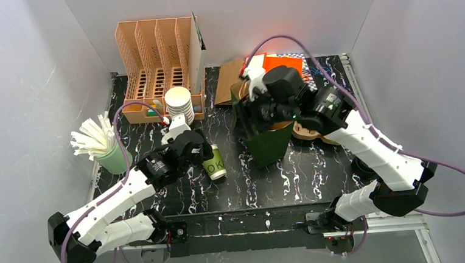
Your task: Pack the takeout coffee
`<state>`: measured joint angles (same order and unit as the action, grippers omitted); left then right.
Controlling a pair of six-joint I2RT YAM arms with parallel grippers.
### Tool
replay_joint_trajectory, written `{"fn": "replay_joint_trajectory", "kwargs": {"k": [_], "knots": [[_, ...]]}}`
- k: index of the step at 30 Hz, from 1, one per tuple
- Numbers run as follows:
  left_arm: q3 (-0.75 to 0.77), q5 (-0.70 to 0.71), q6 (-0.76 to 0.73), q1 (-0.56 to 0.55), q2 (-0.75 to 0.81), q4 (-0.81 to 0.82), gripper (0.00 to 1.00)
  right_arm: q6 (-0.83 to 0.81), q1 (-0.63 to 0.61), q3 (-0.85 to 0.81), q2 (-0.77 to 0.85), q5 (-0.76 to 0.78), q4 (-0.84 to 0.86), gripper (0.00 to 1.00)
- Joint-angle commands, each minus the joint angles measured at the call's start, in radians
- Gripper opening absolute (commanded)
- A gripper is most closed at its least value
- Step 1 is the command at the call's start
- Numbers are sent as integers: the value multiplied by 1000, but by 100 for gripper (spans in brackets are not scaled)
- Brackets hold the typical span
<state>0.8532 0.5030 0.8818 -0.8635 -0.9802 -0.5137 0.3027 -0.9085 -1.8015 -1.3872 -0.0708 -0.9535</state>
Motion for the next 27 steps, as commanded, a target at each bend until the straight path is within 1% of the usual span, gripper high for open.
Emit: {"fn": "replay_joint_trajectory", "kwargs": {"k": [1, 2, 4, 8, 10, 12, 14, 15, 16, 18, 19, 21, 25, 27], "knots": [[72, 16, -24, -5, 38, -98, 64, -47, -165, 46, -27, 98, 36, 69], [70, 15, -17, -5, 46, -112, 65, -48, -195, 68, -36, 118, 46, 69], [67, 43, 51, -3, 55, -170, 65, -52, -238, 112, -53, 145, 85, 69], [71, 80, 144, 15, 61, -237, 63, -21, -246, 163, -115, 205, 134, 68], [71, 85, 164, 28, 68, -242, 63, 14, -246, 197, -133, 240, 201, 73], [57, 61, 139, 56, 71, -207, 64, 19, -247, 221, -143, 257, 247, 75], [34, -28, 81, 134, 50, -135, 62, 17, -246, 226, -148, 305, 265, 74], [28, -113, 60, 196, 25, -118, 62, 20, -247, 226, -147, 325, 268, 72], [32, -236, 52, 301, -3, -111, 62, 27, -247, 227, -142, 343, 272, 70], [64, -383, 78, 425, -74, -124, 62, 46, -247, 237, -123, 369, 280, 69], [93, -417, 109, 458, -107, -144, 64, 57, -246, 245, -111, 376, 285, 69], [153, -419, 208, 469, -159, -184, 72, 74, -247, 266, -84, 391, 293, 69], [183, -432, 547, 470, -223, -239, 75, 87, -247, 286, -62, 404, 293, 69], [205, -452, 637, 471, -272, -260, 78, 91, -247, 282, -55, 412, 290, 69]]}}
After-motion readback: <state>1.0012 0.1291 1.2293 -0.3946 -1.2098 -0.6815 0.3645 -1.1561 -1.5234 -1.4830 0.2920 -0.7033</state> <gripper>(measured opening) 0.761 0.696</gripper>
